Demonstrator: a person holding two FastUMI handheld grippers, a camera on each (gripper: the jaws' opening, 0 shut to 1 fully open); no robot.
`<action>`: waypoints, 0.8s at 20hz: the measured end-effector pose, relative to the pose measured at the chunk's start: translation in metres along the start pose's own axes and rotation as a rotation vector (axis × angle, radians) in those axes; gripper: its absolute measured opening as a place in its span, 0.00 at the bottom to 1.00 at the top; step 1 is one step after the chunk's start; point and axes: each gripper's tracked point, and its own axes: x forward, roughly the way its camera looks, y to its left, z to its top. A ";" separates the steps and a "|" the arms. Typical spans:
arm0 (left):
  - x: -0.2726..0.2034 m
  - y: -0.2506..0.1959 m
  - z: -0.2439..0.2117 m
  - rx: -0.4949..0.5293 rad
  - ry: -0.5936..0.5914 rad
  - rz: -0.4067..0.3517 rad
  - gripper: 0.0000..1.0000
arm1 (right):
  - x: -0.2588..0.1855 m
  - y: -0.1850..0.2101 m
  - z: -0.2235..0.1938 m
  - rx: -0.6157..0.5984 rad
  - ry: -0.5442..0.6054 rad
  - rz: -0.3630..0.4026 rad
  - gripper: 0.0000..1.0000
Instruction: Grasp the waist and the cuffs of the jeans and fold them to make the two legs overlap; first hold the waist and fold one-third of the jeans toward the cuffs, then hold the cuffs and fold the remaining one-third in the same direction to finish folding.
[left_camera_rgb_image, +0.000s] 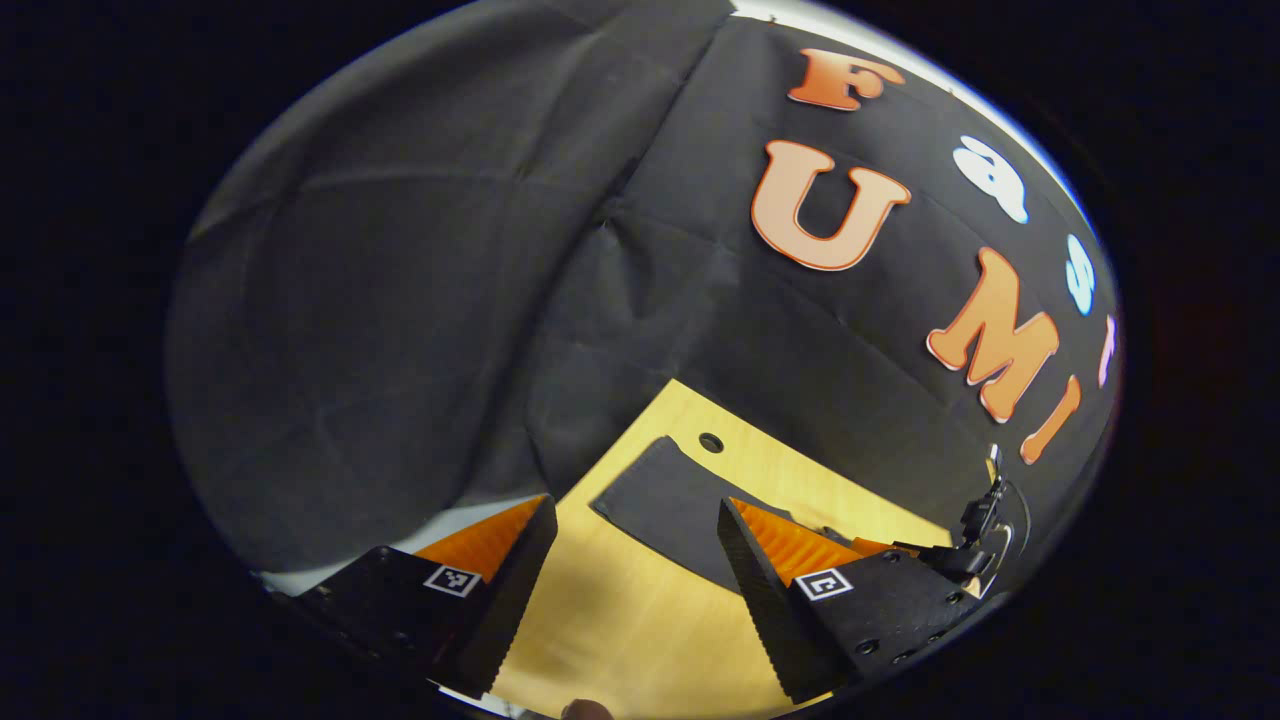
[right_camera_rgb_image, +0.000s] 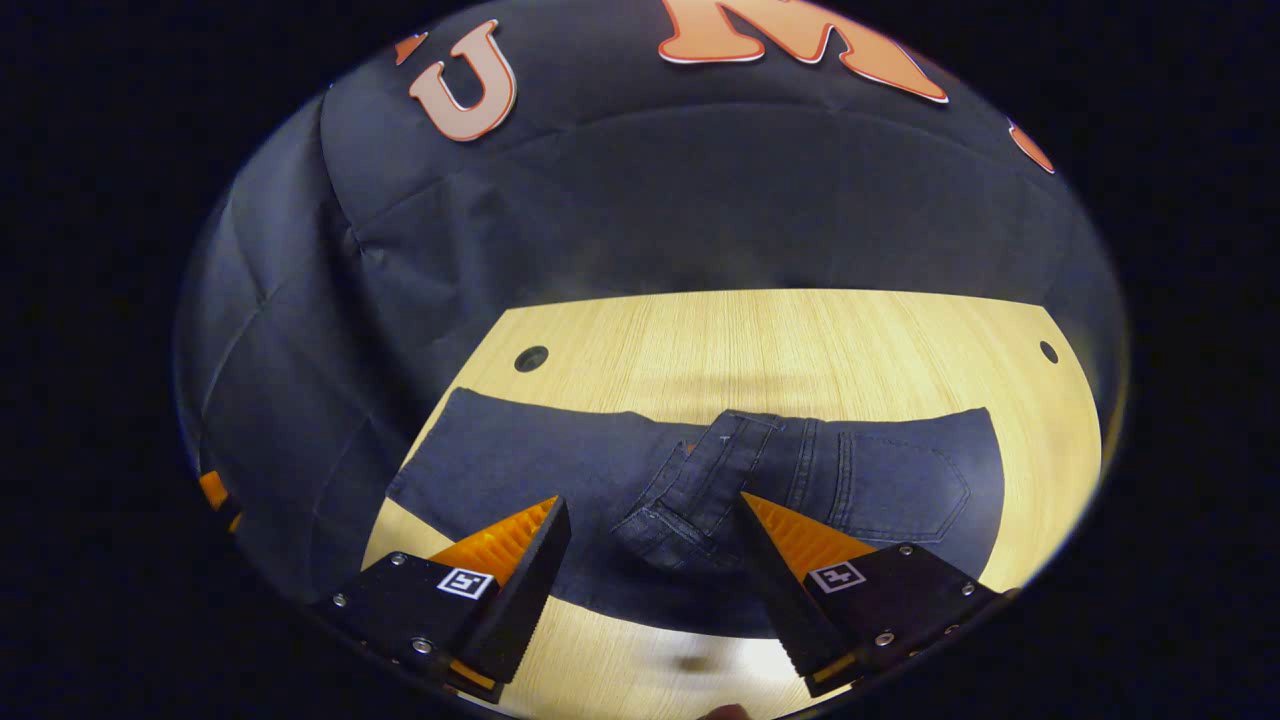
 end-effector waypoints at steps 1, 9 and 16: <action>0.007 -0.005 -0.007 -0.070 0.030 -0.036 0.98 | -0.008 -0.002 0.004 0.006 -0.004 0.006 0.99; 0.128 0.021 -0.021 -0.451 0.139 -0.150 0.98 | -0.056 -0.057 0.022 0.095 -0.008 -0.037 0.99; 0.219 0.068 -0.042 -0.505 0.176 -0.108 0.98 | -0.064 -0.090 0.010 0.195 0.024 -0.093 0.99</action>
